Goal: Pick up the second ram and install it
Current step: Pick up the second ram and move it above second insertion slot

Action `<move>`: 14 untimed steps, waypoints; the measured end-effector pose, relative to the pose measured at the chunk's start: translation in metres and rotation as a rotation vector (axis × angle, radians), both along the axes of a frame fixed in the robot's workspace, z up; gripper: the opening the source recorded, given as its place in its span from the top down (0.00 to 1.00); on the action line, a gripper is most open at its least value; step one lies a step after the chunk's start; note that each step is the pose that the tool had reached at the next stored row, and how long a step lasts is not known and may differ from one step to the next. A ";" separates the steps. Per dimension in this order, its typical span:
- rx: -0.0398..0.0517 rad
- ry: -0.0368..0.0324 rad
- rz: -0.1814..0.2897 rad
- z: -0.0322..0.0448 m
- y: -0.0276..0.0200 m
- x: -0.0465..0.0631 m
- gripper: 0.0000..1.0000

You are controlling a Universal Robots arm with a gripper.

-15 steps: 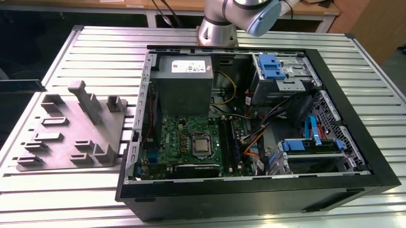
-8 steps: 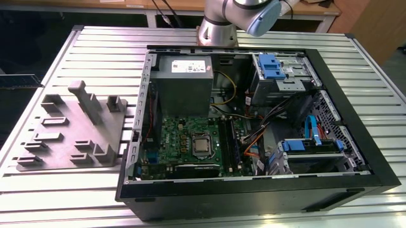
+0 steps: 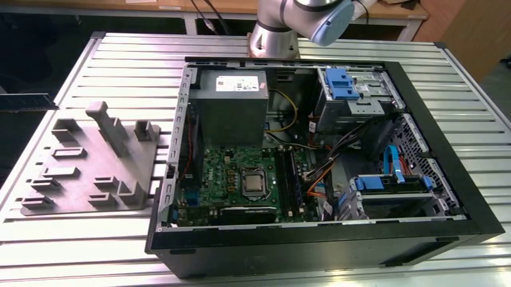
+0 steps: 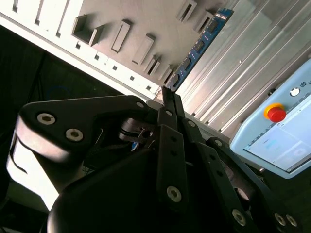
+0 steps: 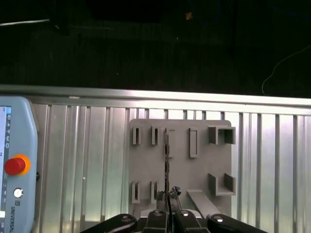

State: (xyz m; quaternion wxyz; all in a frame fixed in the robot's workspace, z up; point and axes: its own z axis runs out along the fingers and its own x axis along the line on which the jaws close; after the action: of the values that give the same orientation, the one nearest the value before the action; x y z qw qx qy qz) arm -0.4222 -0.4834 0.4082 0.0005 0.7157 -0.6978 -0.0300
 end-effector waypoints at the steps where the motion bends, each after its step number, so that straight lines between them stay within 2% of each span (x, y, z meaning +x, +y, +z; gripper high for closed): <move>1: 0.0000 -0.0001 0.000 -0.0001 0.0000 0.003 0.88; 4: 0.0000 0.0000 0.000 -0.0001 0.0000 0.013 0.88; 14: 0.0000 -0.0001 0.000 -0.0005 0.0000 0.059 0.88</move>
State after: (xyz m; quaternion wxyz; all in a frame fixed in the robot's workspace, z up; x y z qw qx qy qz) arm -0.3635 -0.4834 0.4077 0.0004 0.7157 -0.6977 -0.0300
